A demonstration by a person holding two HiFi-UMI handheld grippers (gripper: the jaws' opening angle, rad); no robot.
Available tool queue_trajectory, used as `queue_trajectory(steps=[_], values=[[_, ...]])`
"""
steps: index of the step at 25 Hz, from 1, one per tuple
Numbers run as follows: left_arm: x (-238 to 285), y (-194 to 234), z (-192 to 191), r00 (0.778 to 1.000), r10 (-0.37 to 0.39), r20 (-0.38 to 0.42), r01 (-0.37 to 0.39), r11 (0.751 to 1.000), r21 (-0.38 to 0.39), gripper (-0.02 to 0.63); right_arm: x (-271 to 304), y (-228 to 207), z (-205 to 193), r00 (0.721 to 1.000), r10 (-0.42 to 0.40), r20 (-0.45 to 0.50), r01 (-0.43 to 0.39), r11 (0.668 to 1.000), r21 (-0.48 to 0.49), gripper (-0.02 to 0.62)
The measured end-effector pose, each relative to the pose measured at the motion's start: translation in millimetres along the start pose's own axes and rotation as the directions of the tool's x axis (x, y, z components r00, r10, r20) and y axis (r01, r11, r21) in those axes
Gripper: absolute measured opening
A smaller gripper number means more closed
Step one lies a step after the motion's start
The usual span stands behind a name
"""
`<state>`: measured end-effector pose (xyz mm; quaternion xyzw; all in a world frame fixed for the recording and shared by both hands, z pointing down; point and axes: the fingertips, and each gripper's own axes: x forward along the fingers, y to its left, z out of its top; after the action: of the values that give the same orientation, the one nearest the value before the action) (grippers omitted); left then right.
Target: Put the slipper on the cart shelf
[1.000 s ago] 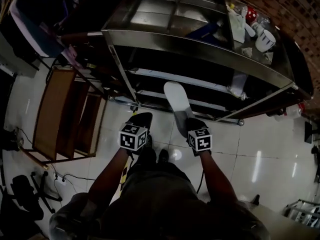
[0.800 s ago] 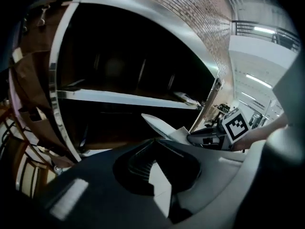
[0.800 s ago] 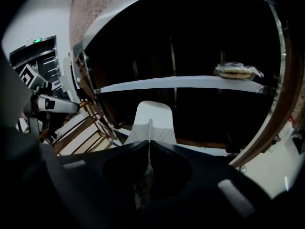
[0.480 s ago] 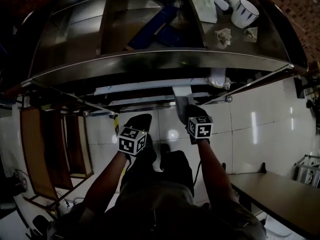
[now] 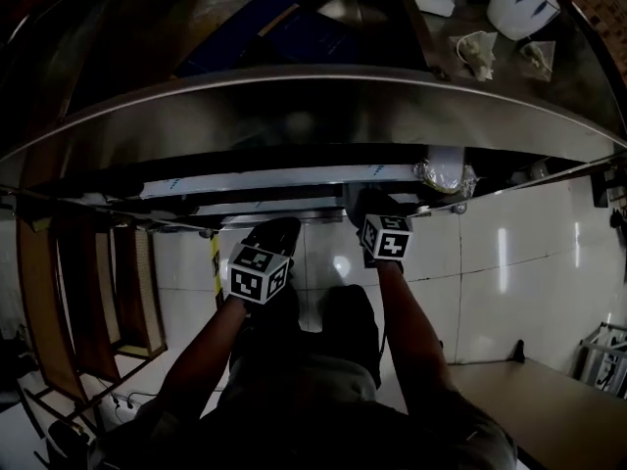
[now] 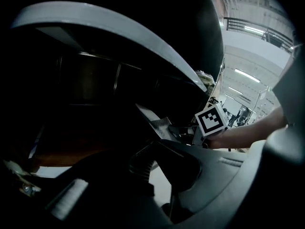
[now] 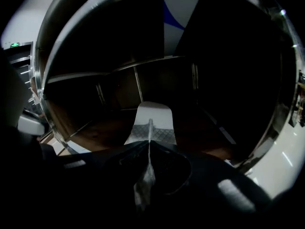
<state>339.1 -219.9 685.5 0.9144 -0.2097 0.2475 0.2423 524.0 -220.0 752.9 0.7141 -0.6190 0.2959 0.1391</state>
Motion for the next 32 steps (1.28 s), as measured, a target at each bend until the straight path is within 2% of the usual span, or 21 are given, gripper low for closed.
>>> queue_trajectory(steps=[5, 12, 13, 15, 16, 22, 24, 29, 32], values=[[31.9, 10.6, -6.3, 1.0, 0.01, 0.028, -0.01, 1.0, -0.005, 0.008, 41.7, -12.3, 3.2, 0.999, 0.013, 0.042, -0.014, 1.0, 0.017, 0.005], [47.6, 22.6, -7.6, 0.998, 0.031, 0.05, -0.032, 0.999, 0.011, 0.008, 71.2, -3.2, 3.7, 0.995, 0.066, 0.076, -0.067, 0.998, 0.014, 0.017], [46.7, 22.8, -6.9, 0.998, 0.033, 0.052, -0.033, 0.999, 0.012, 0.008, 70.8, -1.6, 3.1, 0.994, 0.078, 0.082, -0.08, 0.997, 0.017, 0.027], [43.4, 20.7, -5.2, 0.998, 0.034, 0.052, -0.035, 0.999, 0.012, 0.008, 65.3, 1.8, 3.9, 0.992, 0.097, 0.085, -0.099, 0.995, 0.017, 0.114], [40.8, 18.3, -3.4, 0.998, 0.035, 0.051, -0.035, 0.999, 0.013, 0.008, 59.8, 3.1, 5.0, 0.991, 0.1, 0.084, -0.102, 0.995, 0.013, 0.129], [8.7, -16.7, 18.7, 0.999, 0.016, 0.032, -0.016, 1.0, 0.011, 0.008, -10.3, 22.2, 14.9, 0.988, 0.142, 0.06, -0.145, 0.989, 0.036, 0.124], [-7.6, -31.5, 31.2, 0.999, 0.009, 0.031, -0.009, 1.0, 0.005, 0.008, -41.2, 30.6, 20.7, 0.986, 0.158, 0.05, -0.16, 0.986, 0.055, 0.107], [-48.9, -70.5, 66.7, 0.999, -0.014, 0.037, 0.013, 1.0, 0.006, 0.008, -119.5, 55.9, 52.9, 0.981, 0.186, 0.052, -0.188, 0.982, 0.038, 0.0], [-71.8, -88.6, 91.4, 0.998, -0.022, 0.056, 0.022, 1.0, 0.005, 0.008, -159.6, 73.0, 85.8, 0.972, 0.217, 0.089, -0.221, 0.975, 0.037, 0.0]])
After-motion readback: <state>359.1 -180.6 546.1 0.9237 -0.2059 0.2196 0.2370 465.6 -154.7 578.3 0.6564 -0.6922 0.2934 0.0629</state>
